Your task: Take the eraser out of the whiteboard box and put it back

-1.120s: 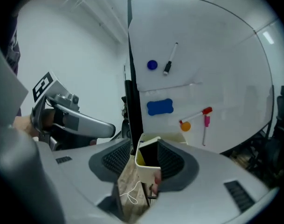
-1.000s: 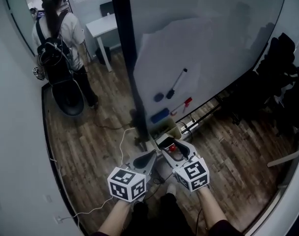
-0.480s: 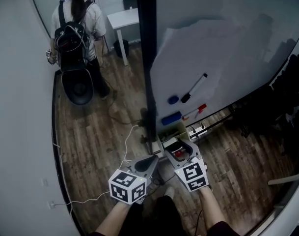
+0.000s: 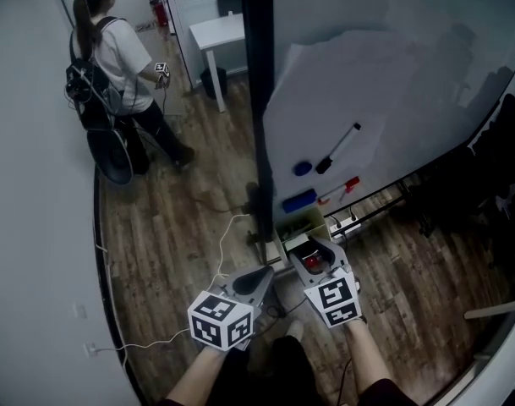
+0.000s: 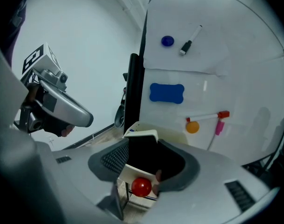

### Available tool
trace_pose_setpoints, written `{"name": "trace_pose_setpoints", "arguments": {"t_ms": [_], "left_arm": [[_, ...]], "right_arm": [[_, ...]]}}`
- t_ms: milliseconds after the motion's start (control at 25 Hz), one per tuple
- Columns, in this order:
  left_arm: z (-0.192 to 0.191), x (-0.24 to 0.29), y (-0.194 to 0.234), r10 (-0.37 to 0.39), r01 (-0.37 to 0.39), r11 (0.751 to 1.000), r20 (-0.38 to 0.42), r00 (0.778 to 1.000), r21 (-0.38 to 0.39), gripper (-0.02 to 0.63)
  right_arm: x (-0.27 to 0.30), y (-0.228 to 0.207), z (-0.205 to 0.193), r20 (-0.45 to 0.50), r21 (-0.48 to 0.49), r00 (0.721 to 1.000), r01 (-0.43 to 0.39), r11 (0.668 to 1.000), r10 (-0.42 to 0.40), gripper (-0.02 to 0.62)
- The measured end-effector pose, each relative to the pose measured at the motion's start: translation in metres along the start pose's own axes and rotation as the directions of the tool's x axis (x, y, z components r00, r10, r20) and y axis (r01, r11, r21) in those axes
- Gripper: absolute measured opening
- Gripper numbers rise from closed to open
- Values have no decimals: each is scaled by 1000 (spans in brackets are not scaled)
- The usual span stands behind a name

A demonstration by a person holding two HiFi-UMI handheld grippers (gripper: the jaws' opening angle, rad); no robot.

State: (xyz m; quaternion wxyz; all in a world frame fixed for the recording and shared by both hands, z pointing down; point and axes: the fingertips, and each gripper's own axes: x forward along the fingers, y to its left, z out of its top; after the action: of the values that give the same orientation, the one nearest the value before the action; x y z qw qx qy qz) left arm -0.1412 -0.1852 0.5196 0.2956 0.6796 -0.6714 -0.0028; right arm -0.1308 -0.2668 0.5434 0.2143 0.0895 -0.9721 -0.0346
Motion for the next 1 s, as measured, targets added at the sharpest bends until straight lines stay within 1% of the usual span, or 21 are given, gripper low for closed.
{"name": "trace_pose_setpoints", "arguments": {"t_ms": [120, 280, 600, 760, 880, 1000], "left_arm": [[3, -2, -2, -5, 5, 1000, 6, 1000, 4, 6], [14, -4, -6, -20, 19, 1000, 22, 1000, 16, 6], [43, -14, -28, -84, 80, 995, 59, 995, 62, 6], [61, -24, -41, -121, 114, 989, 79, 989, 90, 6], [76, -32, -53, -154, 143, 983, 97, 983, 119, 6], [90, -41, -66, -196, 177, 972, 112, 974, 156, 6]], "right_arm": [[-4, -3, 3, 16, 40, 1000, 0, 999, -1, 186], [-13, -9, 18, 53, 92, 999, 5, 996, -10, 186], [-45, -19, 52, 134, 195, 989, 35, 980, -62, 186], [-67, -24, 73, 191, 263, 977, 41, 964, -94, 186], [-86, -26, 92, 249, 325, 962, 29, 945, -115, 186], [-105, -26, 109, 295, 352, 944, 37, 935, -149, 186]]}}
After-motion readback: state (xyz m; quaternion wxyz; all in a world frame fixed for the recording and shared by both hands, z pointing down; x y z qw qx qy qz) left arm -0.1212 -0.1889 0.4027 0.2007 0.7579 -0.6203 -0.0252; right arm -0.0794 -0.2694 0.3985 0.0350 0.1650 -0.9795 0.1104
